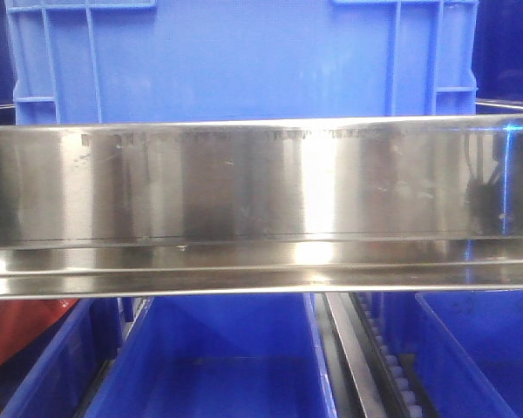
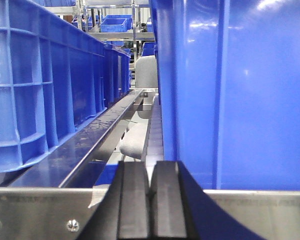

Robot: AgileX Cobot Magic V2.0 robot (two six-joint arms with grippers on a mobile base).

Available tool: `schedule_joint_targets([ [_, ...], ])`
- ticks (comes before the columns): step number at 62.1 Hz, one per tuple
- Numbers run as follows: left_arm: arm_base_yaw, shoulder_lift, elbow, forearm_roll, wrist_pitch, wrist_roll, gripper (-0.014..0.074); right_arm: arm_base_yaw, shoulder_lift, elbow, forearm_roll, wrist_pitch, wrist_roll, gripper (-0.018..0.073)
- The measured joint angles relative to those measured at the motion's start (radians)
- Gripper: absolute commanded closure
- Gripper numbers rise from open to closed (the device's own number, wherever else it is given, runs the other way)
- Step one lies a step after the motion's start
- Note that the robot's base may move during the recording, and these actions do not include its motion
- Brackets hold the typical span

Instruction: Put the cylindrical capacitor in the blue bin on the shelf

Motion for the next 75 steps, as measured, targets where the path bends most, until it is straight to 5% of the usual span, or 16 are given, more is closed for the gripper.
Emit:
schedule_joint_targets([
  [20, 0.306, -0.223, 0.174, 0.079, 0.006, 0.0, 0.0707, 0.0, 0.0, 0.0, 0.0, 0.002, 0.0, 0.0724],
  [30, 0.403, -0.388, 0.282, 0.081, 0.008, 0.0, 0.0707, 0.0, 0.0, 0.0, 0.0, 0.002, 0.0, 0.0724],
  [75, 0.422, -0.41, 0.372, 0.071, -0.038, 0.0, 0.0707, 0.0, 0.0, 0.0, 0.0, 0.002, 0.0, 0.0724],
])
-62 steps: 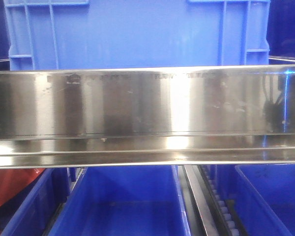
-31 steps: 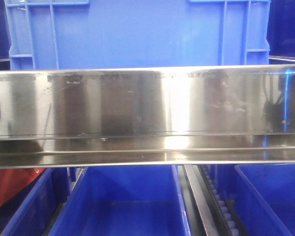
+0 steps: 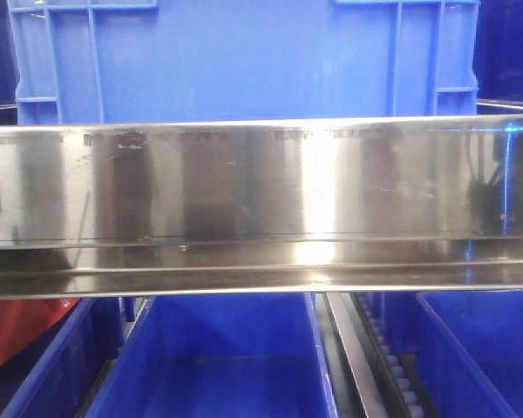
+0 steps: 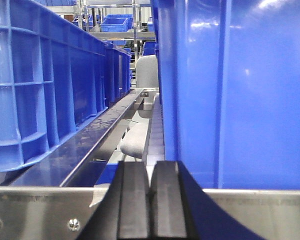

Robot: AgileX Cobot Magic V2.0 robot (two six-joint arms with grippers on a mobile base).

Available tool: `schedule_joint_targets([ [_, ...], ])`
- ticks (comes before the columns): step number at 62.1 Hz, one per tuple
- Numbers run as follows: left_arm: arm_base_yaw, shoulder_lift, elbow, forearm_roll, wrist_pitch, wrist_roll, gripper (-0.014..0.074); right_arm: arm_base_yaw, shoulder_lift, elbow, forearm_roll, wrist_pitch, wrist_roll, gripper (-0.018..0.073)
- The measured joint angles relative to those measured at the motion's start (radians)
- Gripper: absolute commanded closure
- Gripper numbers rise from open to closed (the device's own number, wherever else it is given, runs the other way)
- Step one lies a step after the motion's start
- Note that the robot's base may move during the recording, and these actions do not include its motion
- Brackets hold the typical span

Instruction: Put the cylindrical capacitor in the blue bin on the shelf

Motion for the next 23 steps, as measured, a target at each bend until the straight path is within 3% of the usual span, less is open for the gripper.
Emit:
schedule_joint_targets([
  [23, 0.0, 0.0, 0.0, 0.0, 0.0, 0.0, 0.0707, 0.0, 0.0, 0.0, -0.001, 0.0, 0.0, 0.0724],
])
